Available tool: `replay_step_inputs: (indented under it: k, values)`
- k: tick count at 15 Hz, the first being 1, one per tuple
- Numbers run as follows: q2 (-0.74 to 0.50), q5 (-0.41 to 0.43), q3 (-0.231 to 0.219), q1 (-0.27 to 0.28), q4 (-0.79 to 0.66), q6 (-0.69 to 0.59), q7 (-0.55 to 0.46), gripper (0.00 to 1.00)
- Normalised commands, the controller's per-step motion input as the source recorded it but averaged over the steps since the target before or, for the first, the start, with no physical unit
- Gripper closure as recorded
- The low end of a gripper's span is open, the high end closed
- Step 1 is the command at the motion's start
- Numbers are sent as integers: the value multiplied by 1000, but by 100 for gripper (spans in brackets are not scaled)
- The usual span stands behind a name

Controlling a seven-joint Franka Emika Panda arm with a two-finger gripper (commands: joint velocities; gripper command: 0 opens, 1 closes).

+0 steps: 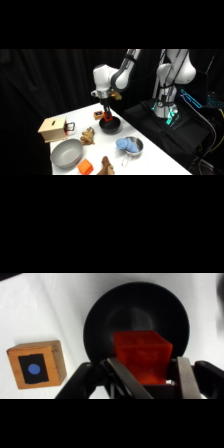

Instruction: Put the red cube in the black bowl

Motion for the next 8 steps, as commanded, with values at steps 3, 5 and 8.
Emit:
replay_step_inputs:
  k: [3,5,8]
  values:
    - [98,156,67,-88,-8,203,-198,60]
    - [36,120,73,-83,-11,170,-173,27]
    - [6,101,73,-73,0,125,-150,11]
